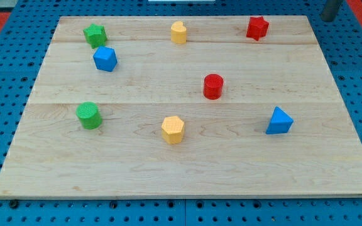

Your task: Push red star closer to the yellow heart

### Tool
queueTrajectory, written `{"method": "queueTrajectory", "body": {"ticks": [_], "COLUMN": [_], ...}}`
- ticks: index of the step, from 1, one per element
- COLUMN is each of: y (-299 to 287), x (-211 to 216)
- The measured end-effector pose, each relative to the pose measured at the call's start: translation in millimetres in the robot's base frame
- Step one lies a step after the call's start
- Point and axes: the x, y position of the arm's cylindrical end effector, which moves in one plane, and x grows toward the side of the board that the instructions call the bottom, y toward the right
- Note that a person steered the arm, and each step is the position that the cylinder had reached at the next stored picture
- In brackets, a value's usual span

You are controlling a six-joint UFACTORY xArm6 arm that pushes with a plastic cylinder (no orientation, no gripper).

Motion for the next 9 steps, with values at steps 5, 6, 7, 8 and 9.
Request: {"method": "queueTrajectory", "body": {"ticks": [5, 6, 7, 8, 9], "y": [-97, -113, -116, -116, -121], "x": [86, 86, 86, 86, 90]}}
